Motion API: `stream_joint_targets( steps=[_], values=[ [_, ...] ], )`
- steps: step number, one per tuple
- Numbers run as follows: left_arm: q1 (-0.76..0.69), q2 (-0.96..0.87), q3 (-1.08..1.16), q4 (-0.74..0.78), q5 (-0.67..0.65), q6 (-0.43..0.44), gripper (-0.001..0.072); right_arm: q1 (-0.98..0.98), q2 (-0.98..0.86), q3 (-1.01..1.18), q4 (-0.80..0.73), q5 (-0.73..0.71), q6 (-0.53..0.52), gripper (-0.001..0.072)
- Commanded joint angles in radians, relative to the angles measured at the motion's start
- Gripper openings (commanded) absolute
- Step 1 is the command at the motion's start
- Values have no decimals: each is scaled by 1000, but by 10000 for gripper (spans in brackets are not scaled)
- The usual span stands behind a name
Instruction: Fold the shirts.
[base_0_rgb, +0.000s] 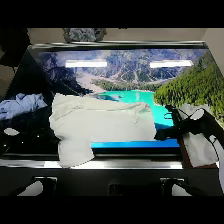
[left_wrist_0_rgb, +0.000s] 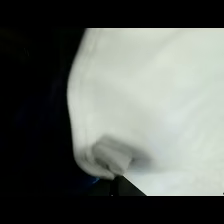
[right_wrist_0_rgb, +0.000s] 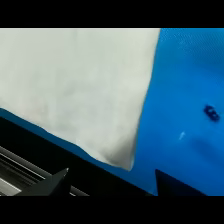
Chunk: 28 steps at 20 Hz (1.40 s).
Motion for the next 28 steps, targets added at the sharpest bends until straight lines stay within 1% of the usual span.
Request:
stream_joint_targets(
  steps=[1, 2, 3, 4, 5, 6, 7, 9, 11, 12, 14, 16, 17, 18, 19, 20, 21, 22, 23, 25, 26, 28],
  values=[
    [-2, 1, -1, 18, 60, 4, 26, 0, -89, -18, 119, -43, 12, 563],
    [-2, 1, 0, 16, 60, 4, 26, 0, -111, -18, 148, -57, 16, 534],
    [-2, 1, 7, 11, 53, 4, 27, 0, -132, -18, 178, -67, 26, 529],
    [-2, 0, 20, 10, 45, 4, 27, 0, -147, -18, 203, -67, 39, 432],
    [-2, 0, 37, 11, 36, 4, 26, 0, -160, -18, 212, -68, 56, 307],
    [-2, 0, 61, 11, 25, 4, 27, 0, -164, -17, 212, -74, 60, 80],
    [-2, 1, 94, 11, 6, 4, 26, -1, -162, -9, 212, -70, 52, 56],
    [-2, 25, 219, 17, -52, 3, 21, -1, -126, 68, 207, -6, -44, 55],
    [-5, 98, 405, -3, -77, 2, 20, -1, -35, 222, 194, 39, -101, 55],
    [-13, 149, 530, -26, -70, 3, 21, -1, 25, 323, 180, 28, -109, 55],
    [-35, 238, 822, -86, -36, 3, 22, -1, 169, 569, 154, -72, -145, 56],
    [-49, 312, 1136, -115, 39, 2, 23, 0, 332, 804, 105, -298, -213, 57],
    [-48, 344, 1276, -114, 97, 3, 23, -1, 404, 881, 71, -405, -250, 56],
    [-45, 377, 1386, -105, 148, 0, 23, -1, 470, 937, 28, -476, -251, 56],
    [-45, 404, 1457, -104, 182, -1, 23, -1, 537, 972, -11, -510, -232, 56],
    [-45, 434, 1503, -104, 204, -26, 23, -1, 594, 981, -43, -507, -182, 56],
    [-44, 464, 1518, -104, 210, -55, 23, -1, 639, 981, -81, -473, -118, 56],
    [-45, 491, 1518, -98, 193, -65, 23, -1, 677, 981, -137, -416, -61, 56],
    [-44, 509, 1518, -73, 155, -69, 22, -1, 705, 981, -196, -359, -25, 56],
    [-45, 526, 1518, 34, 60, -161, 22, -1, 739, 981, -294, -275, 24, 56],
    [-45, 528, 1518, 79, 14, -201, 23, -1, 749, 981, -324, -236, 42, 57],
    [-45, 525, 1518, 100, -43, -218, 23, -1, 754, 981, -332, -165, 53, 57]
  ],
)
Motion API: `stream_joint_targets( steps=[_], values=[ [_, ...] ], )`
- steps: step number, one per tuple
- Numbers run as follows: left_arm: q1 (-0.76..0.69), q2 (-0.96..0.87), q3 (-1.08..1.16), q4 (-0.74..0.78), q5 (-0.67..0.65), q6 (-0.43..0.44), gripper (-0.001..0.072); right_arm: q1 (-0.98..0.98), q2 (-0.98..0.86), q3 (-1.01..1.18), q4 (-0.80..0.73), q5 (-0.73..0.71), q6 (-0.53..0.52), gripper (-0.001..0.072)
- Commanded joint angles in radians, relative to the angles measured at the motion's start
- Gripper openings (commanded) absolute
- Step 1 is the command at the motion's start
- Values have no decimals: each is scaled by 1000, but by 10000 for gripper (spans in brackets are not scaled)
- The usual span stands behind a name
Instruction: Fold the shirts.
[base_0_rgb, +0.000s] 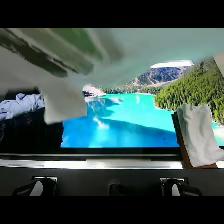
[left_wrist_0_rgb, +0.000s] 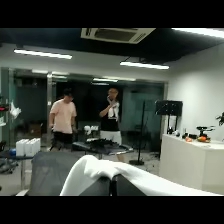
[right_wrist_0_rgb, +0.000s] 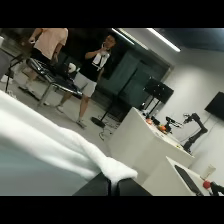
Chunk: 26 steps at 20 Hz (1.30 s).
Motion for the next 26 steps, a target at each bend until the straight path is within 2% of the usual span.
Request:
stream_joint_targets(
  steps=[1, 4, 7, 9, 11, 13, 16, 17, 19, 22, 24, 26],
  values=[
    [-1, 13, 20, 77, -100, -69, 23, 0, 34, 10, -90, 143, 62, 57],
    [-1, -24, 11, 77, -170, -69, 23, 0, -21, 10, -89, 283, 100, 57],
    [-2, -135, -32, 76, -361, -60, 23, 0, -187, 6, -87, 528, 84, 56],
    [-2, -231, -139, 72, -469, -27, 22, 1, -354, -46, -61, 669, 64, 54],
    [-24, -307, -364, 74, -477, 49, 23, 1, -512, -183, 23, 695, 36, 54],
    [-48, -365, -625, 73, -390, 89, 22, 24, -628, -364, 55, 568, 36, 54],
    [-95, -494, -909, 60, -111, 98, 23, 127, -797, -488, 40, 245, 36, 55],
    [-110, -557, -932, 35, -43, 102, 23, 161, -855, -480, 41, 131, 45, 56],
    [-133, -671, -910, -39, 59, 179, 23, 200, -930, -459, 42, -113, 111, 56],
    [-148, -783, -835, -86, 172, 229, 24, 198, -960, -453, 41, -418, 282, 56],
    [-152, -825, -794, -87, 223, 228, 24, 179, -969, -453, 42, -520, 334, 56],
    [-154, -842, -780, -94, 238, 228, 23, 180, -975, -453, 33, -515, 325, 56]
  ],
)
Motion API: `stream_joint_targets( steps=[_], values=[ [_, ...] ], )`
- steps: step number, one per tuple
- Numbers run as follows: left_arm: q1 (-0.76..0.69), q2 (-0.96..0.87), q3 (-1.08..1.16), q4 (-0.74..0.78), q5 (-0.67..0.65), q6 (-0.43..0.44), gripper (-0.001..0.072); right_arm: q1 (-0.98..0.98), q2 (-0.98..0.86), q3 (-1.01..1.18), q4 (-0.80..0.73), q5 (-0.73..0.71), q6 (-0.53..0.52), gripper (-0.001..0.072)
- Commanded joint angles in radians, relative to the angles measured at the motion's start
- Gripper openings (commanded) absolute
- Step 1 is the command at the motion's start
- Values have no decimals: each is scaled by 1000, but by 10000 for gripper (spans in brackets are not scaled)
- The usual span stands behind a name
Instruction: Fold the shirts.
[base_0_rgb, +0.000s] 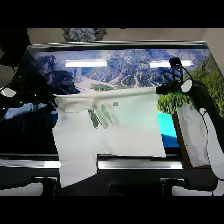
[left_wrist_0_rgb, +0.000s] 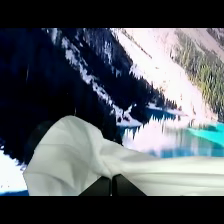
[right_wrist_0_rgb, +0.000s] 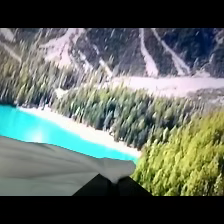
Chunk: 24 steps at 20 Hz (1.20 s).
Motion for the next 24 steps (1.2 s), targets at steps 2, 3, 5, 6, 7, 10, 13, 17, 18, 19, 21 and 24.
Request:
stream_joint_targets(
  steps=[2, 3, 5, 6, 7, 10, 13, 17, 18, 19, 21, 24],
  values=[
    [-14, -55, 25, -19, 81, 21, 24, 0, -34, -2, -6, -106, 60, 56],
    [-15, -54, 25, -19, 74, 21, 24, 0, -37, -2, -8, -78, 60, 57],
    [-15, -51, 25, -19, 55, 21, 24, 0, -37, -2, -30, -42, 60, 57],
    [-15, -50, 25, -19, 34, 21, 24, 0, -37, -2, -35, -23, 60, 57],
    [-15, -50, 25, -19, 8, 21, 24, 0, -37, -2, -38, -1, 60, 57],
    [-13, -39, 26, -17, -100, 21, 23, 0, -9, -2, -98, 112, 29, 57],
    [-4, 14, 26, 6, -255, 19, 23, 0, 51, -2, -218, 328, -69, 57],
    [-37, 29, -41, 247, -474, -154, 23, 0, 53, -46, -209, 649, -110, 56],
    [-43, 29, -80, 253, -475, -162, 23, 0, 47, -71, -209, 664, -121, 56],
    [-49, 27, -117, 249, -467, -161, 23, 0, 37, -95, -208, 668, -122, 57],
    [-55, 20, -173, 245, -426, -164, 24, 0, 9, -127, -167, 659, -121, 57],
    [-53, 16, -174, 204, -432, -164, 254, 0, -6, -128, -122, 644, -121, 303]
  ],
)
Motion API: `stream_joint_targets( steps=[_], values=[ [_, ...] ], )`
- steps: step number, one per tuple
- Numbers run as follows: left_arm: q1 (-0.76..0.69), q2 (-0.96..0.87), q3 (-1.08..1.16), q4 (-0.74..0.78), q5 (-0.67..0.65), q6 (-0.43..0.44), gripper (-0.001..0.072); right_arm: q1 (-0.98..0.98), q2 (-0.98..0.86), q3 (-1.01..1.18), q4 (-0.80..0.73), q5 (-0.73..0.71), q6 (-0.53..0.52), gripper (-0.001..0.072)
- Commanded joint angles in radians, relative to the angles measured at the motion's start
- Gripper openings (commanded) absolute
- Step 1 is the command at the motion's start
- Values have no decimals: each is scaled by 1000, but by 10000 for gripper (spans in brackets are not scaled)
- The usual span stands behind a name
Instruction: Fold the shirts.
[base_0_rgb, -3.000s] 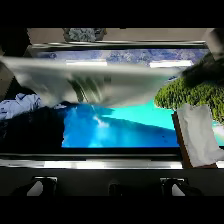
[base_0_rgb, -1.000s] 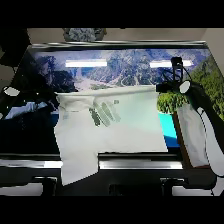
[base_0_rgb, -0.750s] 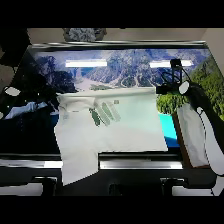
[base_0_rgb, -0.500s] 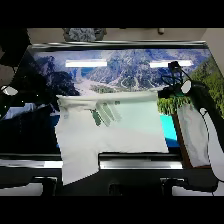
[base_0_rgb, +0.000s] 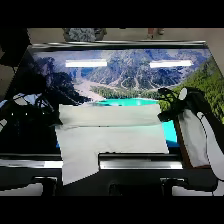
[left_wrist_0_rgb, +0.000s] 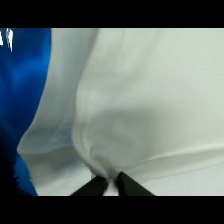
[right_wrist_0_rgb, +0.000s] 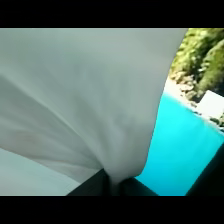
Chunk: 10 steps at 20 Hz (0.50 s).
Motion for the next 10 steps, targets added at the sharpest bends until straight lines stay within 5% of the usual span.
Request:
stream_joint_targets(
  steps=[1, 4, 6, 8, 10],
  values=[
    [3, 1, -4, -13, -48, -18, 470, 1, -2, -3, 35, 54, -18, 407],
    [44, 42, 25, -4, -147, 16, 511, -18, 47, 25, -25, 164, -74, 407],
    [82, 104, -31, 3, -198, 26, 511, -104, 57, 21, 100, 253, -88, 409],
    [111, 201, -174, 2, -196, 35, 510, -194, 57, -28, 177, 329, -135, 518],
    [121, 303, -346, 3, -188, 63, 510, -244, 71, -111, 179, 321, -139, 517]
  ],
)
